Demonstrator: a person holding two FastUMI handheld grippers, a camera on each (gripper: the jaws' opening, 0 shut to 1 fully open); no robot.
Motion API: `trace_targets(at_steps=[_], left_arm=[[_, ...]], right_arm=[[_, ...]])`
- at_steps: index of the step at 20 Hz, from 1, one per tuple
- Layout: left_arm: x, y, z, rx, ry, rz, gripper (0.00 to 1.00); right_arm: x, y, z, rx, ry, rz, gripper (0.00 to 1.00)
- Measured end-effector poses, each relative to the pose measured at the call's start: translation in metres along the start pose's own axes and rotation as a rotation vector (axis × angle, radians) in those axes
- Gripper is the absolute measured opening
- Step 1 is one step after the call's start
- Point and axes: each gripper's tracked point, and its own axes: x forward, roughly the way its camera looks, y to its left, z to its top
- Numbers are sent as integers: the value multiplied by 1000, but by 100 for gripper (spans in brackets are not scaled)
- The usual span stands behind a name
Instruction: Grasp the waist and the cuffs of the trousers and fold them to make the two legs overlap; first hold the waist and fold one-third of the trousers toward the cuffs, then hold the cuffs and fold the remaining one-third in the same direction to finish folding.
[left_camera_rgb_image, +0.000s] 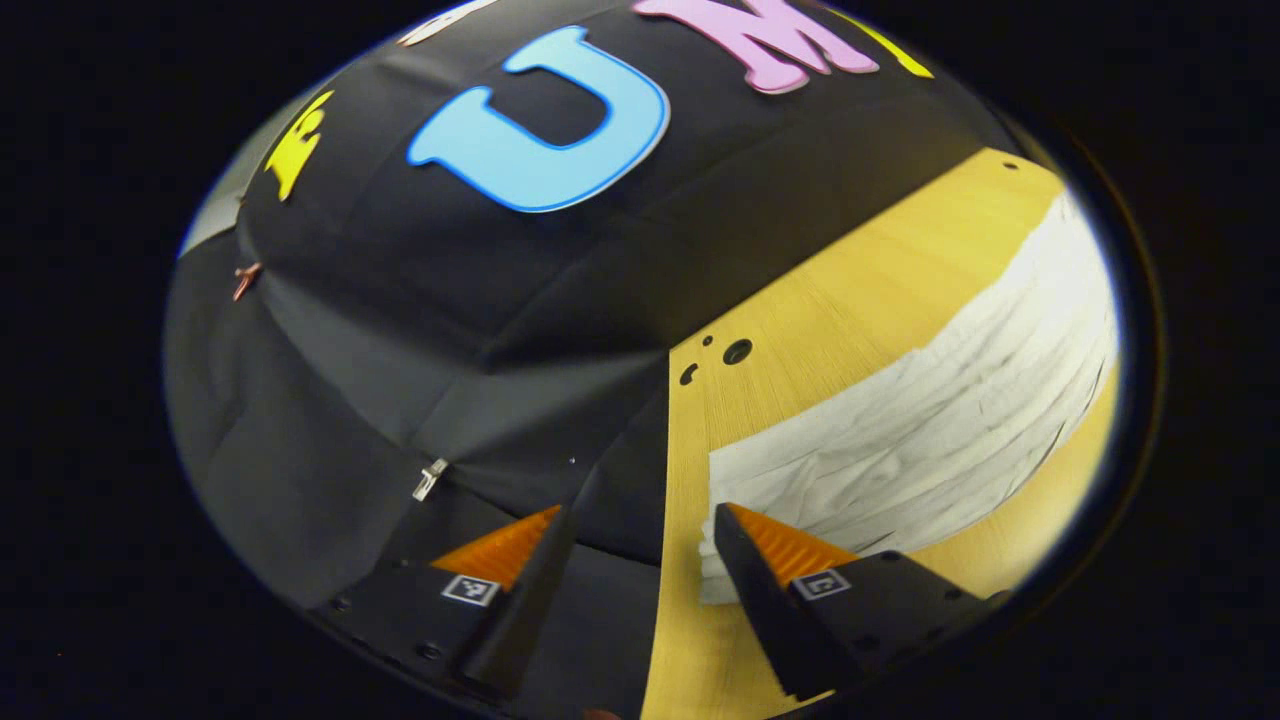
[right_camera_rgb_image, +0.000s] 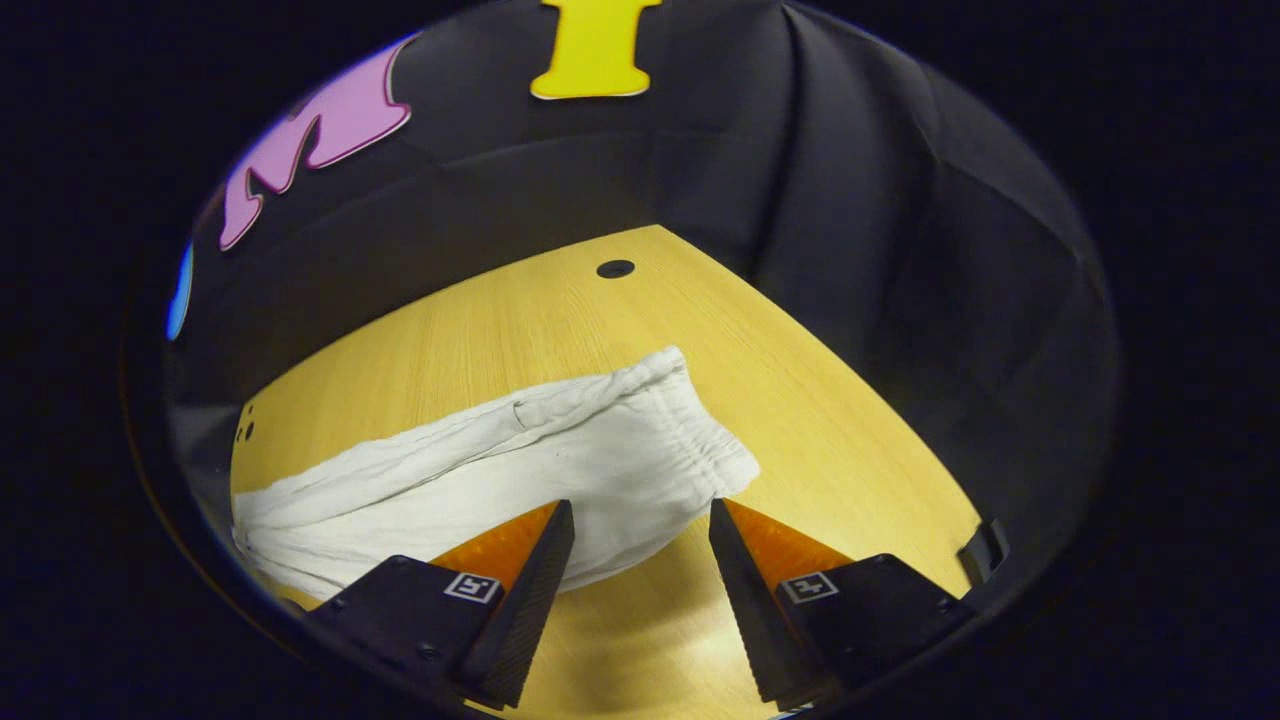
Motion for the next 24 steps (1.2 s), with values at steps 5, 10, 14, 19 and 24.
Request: trace_targets(at_steps=[5,10,14,19,24], left_arm=[[-18,-12,4,-346,23,-98,96],[-36,-43,25,-635,13,-285,97],[-39,-74,23,-787,65,-366,98],[-34,-95,-5,-919,173,-402,96],[-25,-122,-31,-1102,291,-455,95]], right_arm=[[19,-8,-13,211,65,-25,87],[42,-20,-12,361,95,-66,87],[53,-25,-4,451,99,-84,86],[59,-30,1,506,107,-143,84],[67,-28,-3,497,163,-177,39]])
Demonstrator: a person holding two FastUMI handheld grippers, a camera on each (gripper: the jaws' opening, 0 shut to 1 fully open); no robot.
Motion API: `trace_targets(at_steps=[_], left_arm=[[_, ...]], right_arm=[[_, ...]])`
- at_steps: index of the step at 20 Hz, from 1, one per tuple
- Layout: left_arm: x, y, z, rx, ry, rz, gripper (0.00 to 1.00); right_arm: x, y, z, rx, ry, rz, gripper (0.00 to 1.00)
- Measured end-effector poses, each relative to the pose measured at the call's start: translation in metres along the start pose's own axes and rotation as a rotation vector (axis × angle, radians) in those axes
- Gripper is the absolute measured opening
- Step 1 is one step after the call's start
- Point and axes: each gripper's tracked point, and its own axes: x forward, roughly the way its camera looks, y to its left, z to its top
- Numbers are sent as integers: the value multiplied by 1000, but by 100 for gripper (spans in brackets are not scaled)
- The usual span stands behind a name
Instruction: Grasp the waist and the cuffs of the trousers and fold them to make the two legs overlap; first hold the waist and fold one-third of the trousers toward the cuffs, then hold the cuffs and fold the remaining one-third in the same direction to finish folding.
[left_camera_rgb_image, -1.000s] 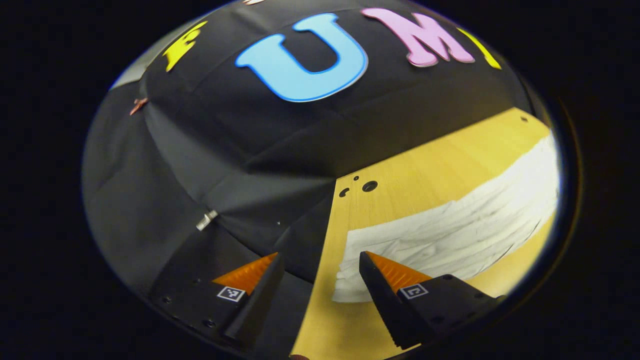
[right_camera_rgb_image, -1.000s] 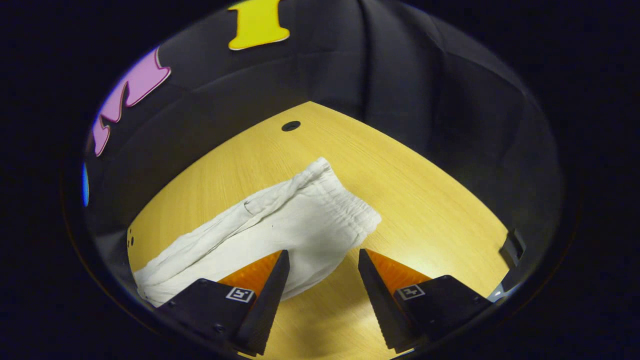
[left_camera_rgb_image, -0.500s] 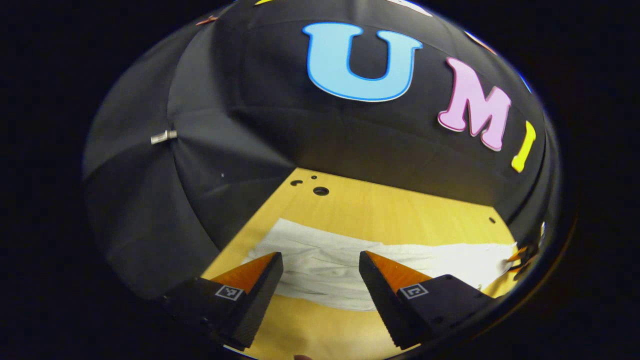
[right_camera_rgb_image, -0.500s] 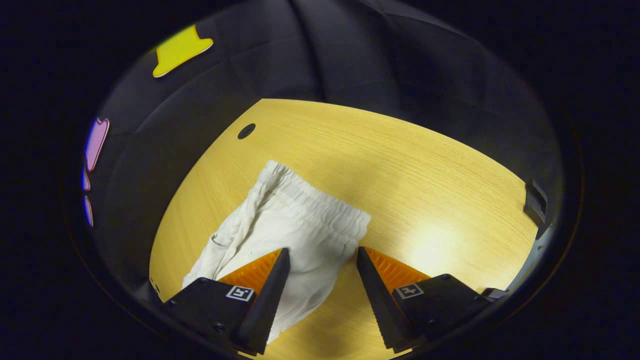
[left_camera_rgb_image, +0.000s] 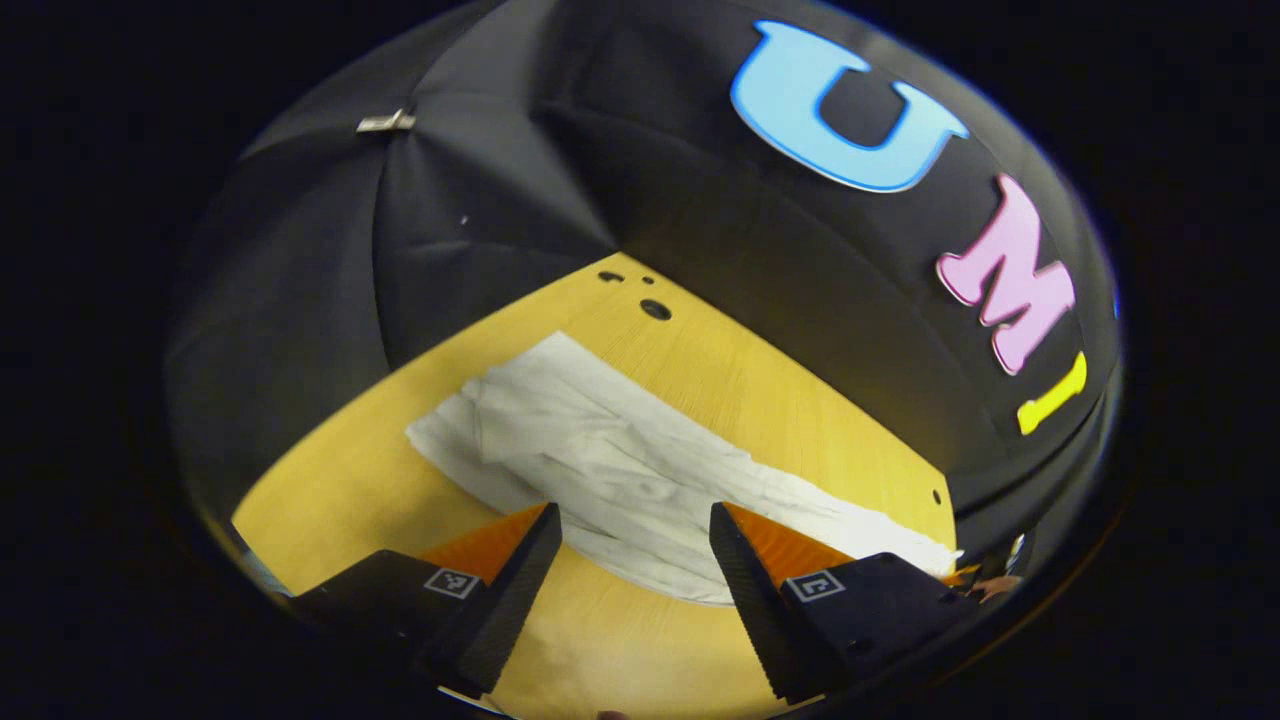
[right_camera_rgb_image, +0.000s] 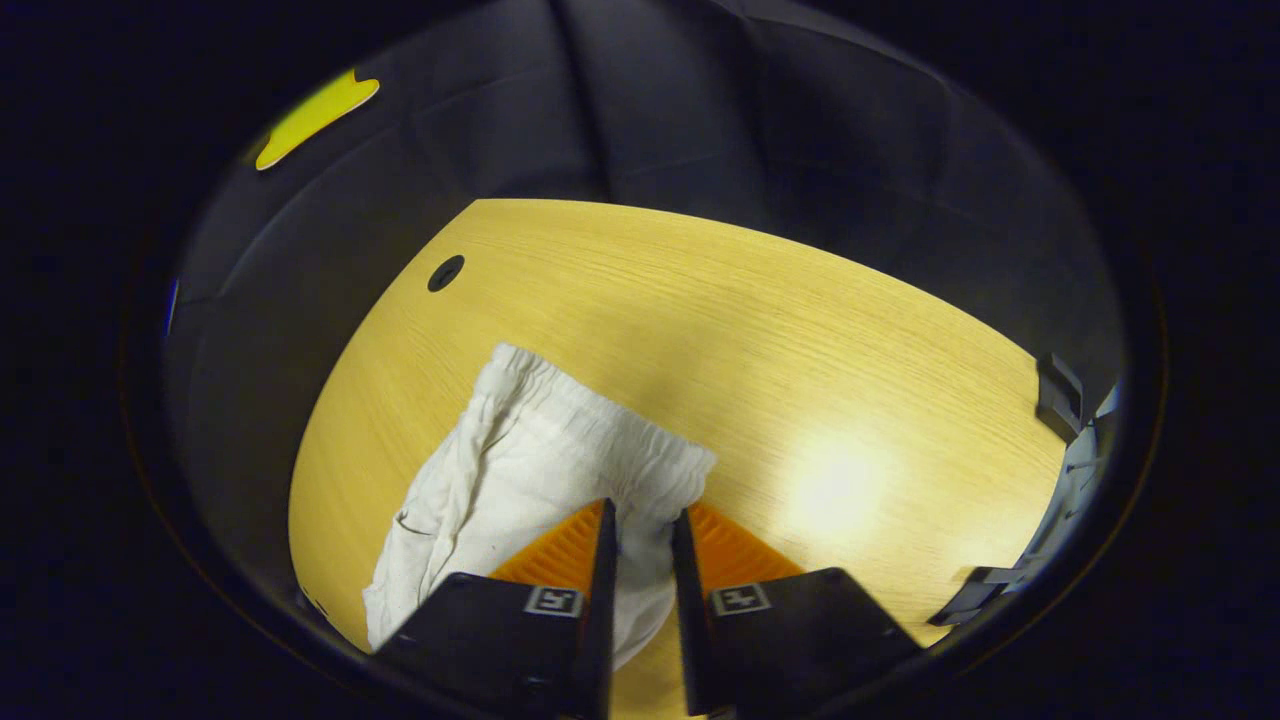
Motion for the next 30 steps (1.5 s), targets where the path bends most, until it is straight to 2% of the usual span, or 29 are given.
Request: trace_targets(at_steps=[1,2,3,6,10,15,18,20,21,24,27,28,30], left_arm=[[6,6,-7,-41,24,14,95],[8,12,-14,-72,51,33,95],[11,19,-21,-87,75,67,95],[23,32,-28,-130,106,118,95],[41,49,-28,-165,129,203,94],[74,46,-4,-167,121,226,93],[84,42,-2,-157,155,254,92],[89,49,-1,-109,168,316,84],[88,56,0,-76,176,372,74],[91,61,1,2,164,478,31],[94,55,-2,9,139,466,19],[95,55,-2,-15,128,449,13],[93,54,-4,-87,113,401,11]], right_arm=[[3,1,-2,7,6,17,22],[1,1,-4,32,10,29,21],[3,0,-5,46,11,42,11],[3,1,-2,39,-1,65,11],[2,0,-2,39,-14,49,11],[2,1,-4,49,-1,67,11],[1,1,-3,60,3,75,11],[1,1,-3,55,-2,83,11],[2,1,-3,53,-4,87,11],[1,2,-2,55,-13,103,11],[-3,3,-2,22,-48,164,11],[-6,5,1,5,-78,198,11],[-14,8,4,-21,-122,248,11]])
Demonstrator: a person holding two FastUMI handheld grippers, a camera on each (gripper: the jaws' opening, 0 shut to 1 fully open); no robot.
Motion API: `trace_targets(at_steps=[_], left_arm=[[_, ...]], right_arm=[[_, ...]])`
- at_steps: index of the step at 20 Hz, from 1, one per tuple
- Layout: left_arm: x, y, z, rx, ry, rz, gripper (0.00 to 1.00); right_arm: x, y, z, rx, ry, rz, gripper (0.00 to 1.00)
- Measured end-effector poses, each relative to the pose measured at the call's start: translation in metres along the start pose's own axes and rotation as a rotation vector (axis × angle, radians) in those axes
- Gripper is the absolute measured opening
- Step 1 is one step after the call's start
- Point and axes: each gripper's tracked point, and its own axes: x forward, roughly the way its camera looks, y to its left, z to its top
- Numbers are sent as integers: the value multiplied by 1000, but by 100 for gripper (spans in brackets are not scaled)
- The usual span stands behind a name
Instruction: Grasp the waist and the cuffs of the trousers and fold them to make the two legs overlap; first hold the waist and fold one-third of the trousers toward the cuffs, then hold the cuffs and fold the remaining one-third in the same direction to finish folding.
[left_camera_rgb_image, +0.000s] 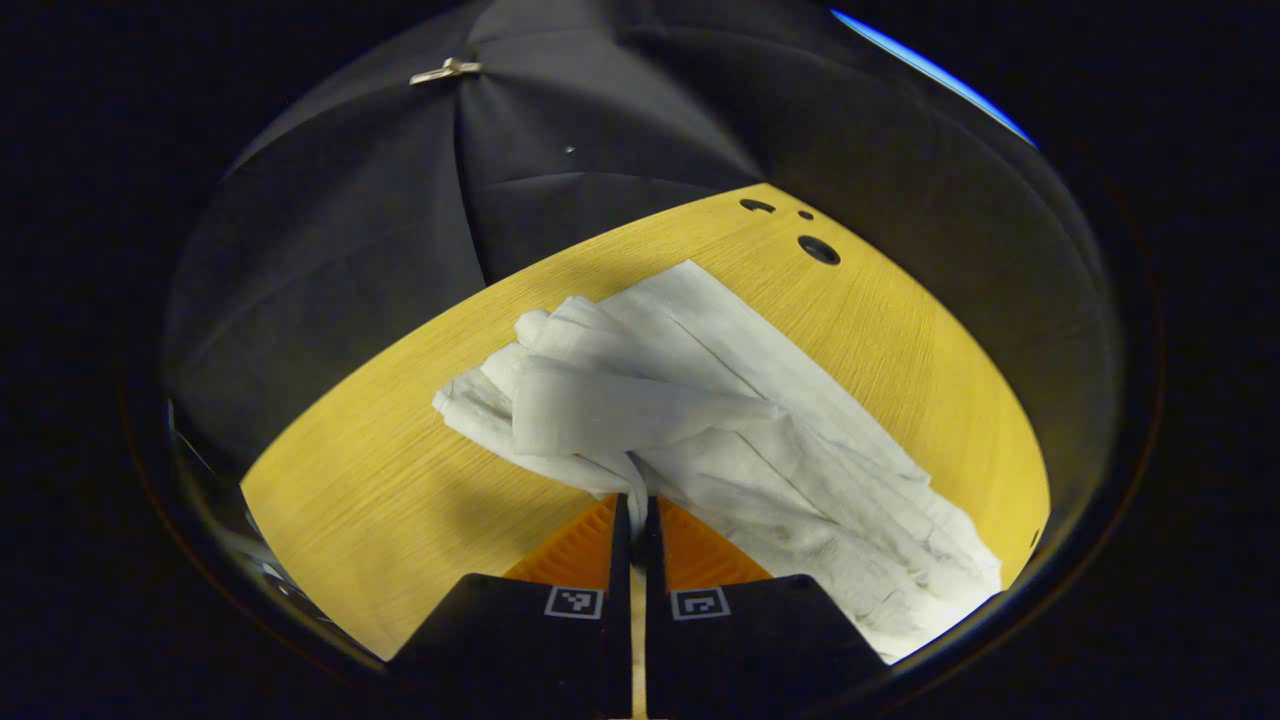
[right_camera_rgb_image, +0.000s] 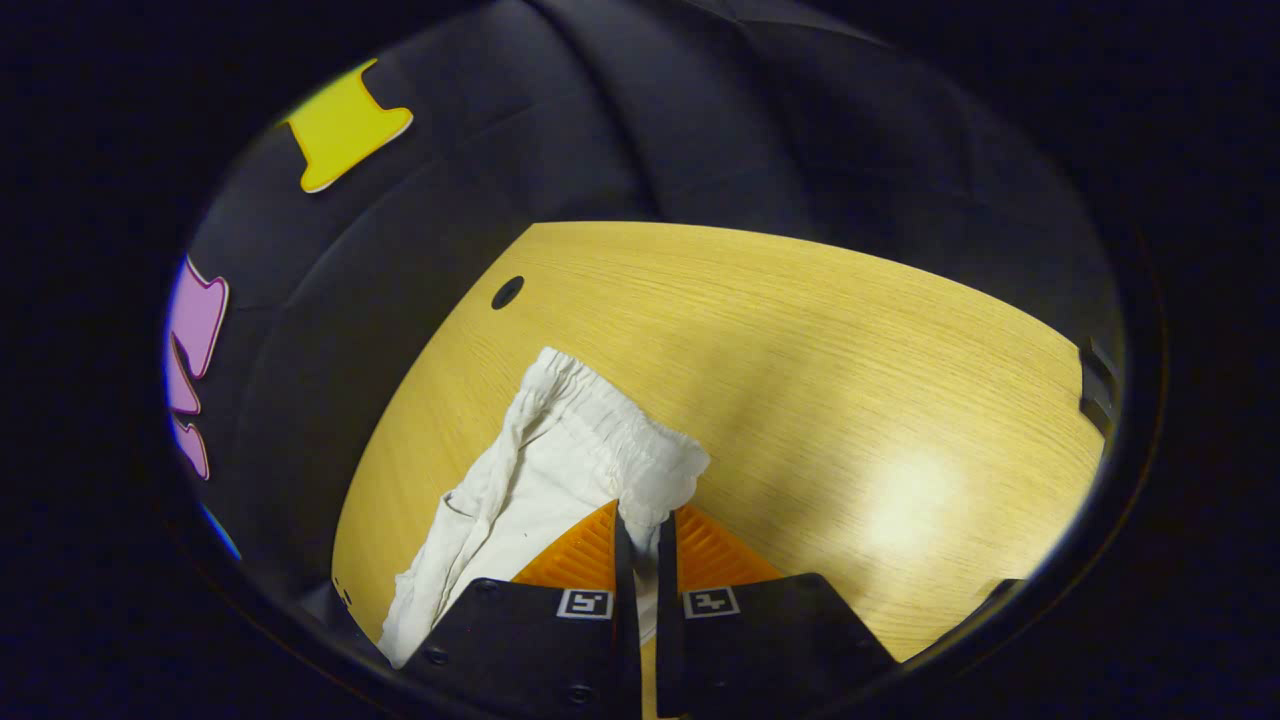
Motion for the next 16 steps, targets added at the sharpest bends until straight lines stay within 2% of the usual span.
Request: trace_targets(at_steps=[3,6,12,16], left_arm=[[0,0,-1,-49,24,-72,11],[0,1,-1,-42,32,-98,10],[0,1,-2,9,37,-100,10],[0,1,-1,-21,30,-119,10]], right_arm=[[-10,15,3,22,-41,74,11],[-30,35,11,17,-91,160,10],[-76,73,9,-102,-162,337,11],[-101,101,-7,-221,-175,451,11]])
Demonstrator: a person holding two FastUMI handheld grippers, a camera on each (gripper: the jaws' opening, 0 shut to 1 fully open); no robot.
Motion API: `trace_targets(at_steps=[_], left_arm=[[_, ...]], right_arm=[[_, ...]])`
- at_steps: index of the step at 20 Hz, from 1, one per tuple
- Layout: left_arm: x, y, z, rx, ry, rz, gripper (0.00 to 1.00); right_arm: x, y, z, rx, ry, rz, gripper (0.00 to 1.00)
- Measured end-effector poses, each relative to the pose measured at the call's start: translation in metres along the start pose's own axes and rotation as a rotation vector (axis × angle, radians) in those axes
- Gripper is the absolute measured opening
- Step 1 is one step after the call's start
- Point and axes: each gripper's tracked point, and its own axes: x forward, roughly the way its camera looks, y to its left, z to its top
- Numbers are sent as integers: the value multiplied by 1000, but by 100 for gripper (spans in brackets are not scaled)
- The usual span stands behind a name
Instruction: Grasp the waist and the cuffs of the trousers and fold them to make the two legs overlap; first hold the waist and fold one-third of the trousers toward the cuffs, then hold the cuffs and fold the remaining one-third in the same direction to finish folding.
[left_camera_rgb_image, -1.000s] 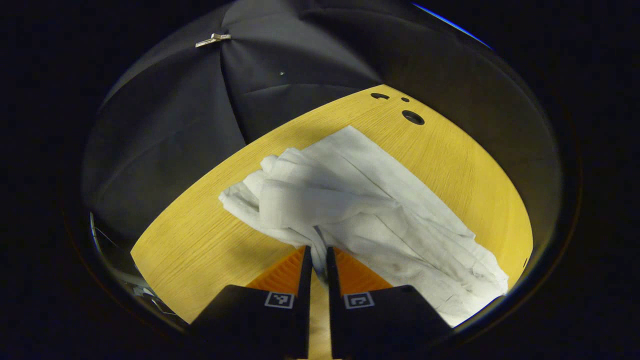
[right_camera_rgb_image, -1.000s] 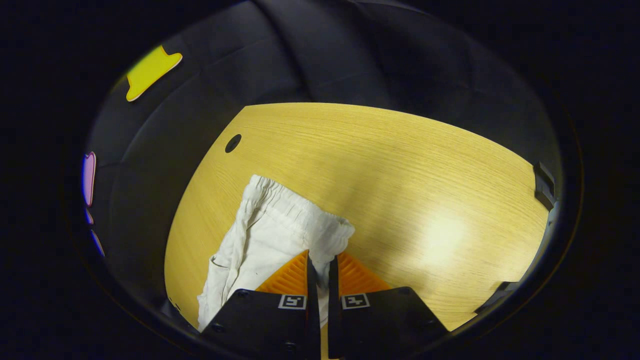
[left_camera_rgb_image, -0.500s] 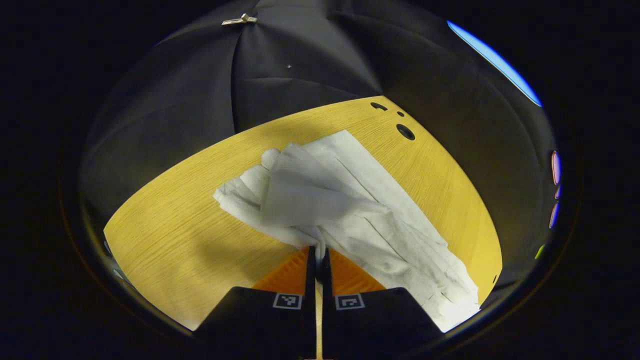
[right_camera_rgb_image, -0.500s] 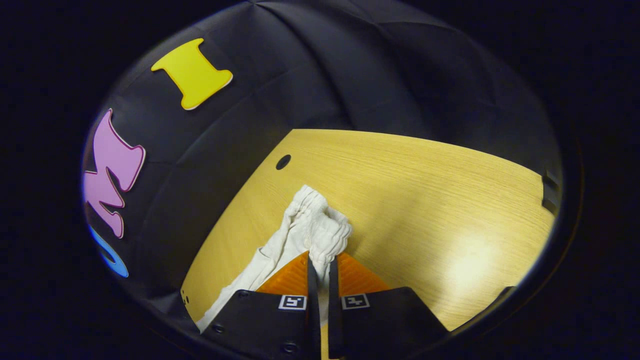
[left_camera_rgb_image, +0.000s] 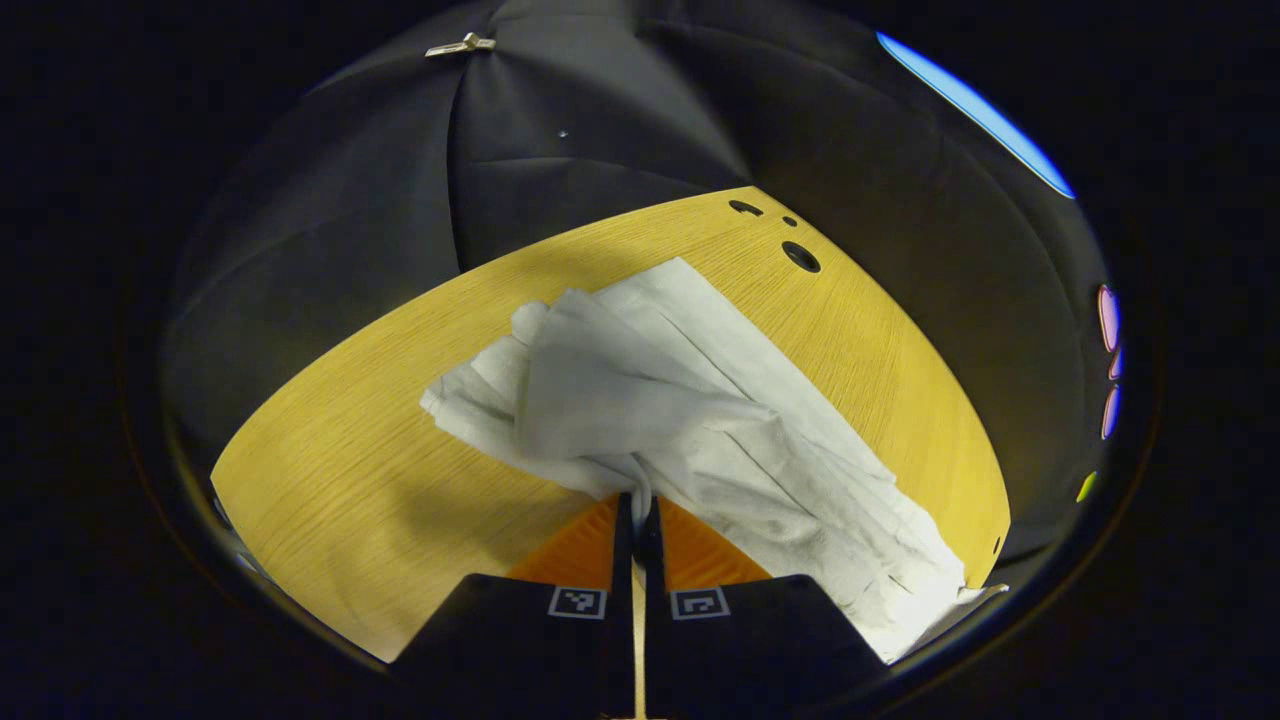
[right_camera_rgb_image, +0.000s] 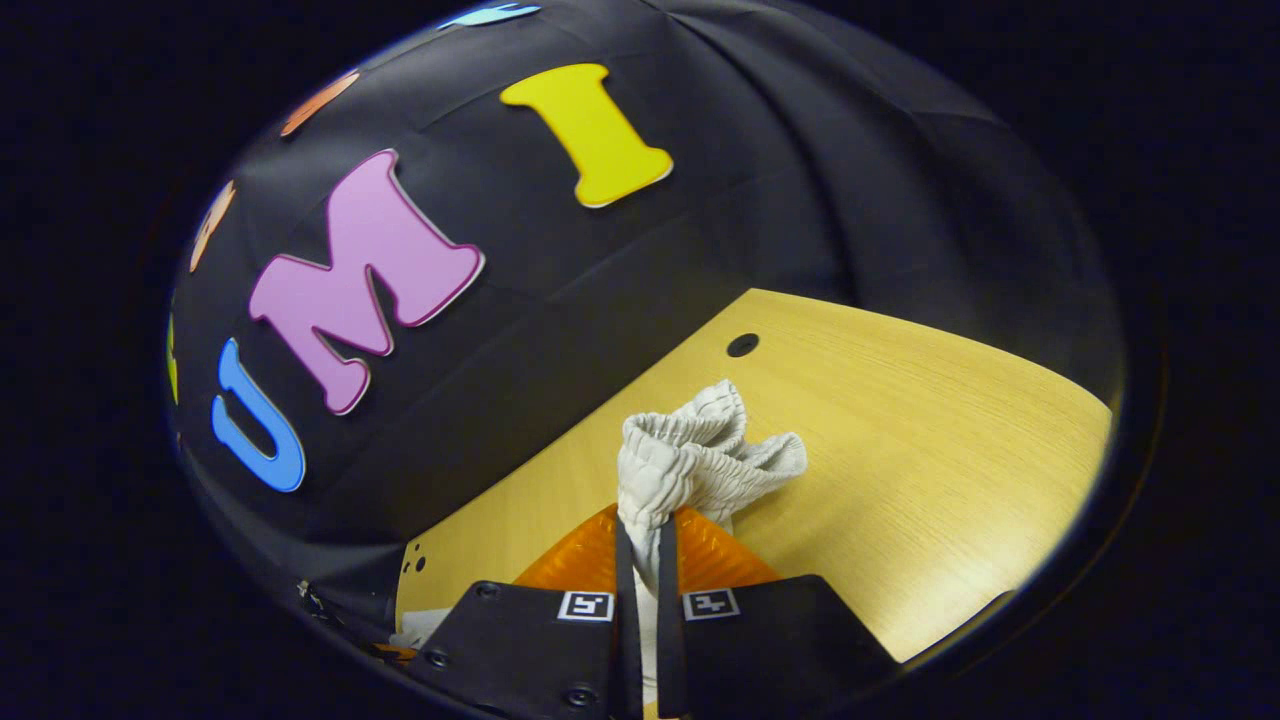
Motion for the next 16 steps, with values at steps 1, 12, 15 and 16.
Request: trace_targets(at_steps=[1,12,15,16], left_arm=[[0,-1,1,-5,-7,-10,10],[0,0,0,46,-22,-64,9],[0,0,1,21,-24,-79,9],[0,0,0,13,-25,-86,10]], right_arm=[[-2,12,-4,-23,4,26,11],[-9,74,-68,-241,186,219,10],[-11,73,-86,-297,258,232,10],[-11,72,-89,-316,276,234,11]])
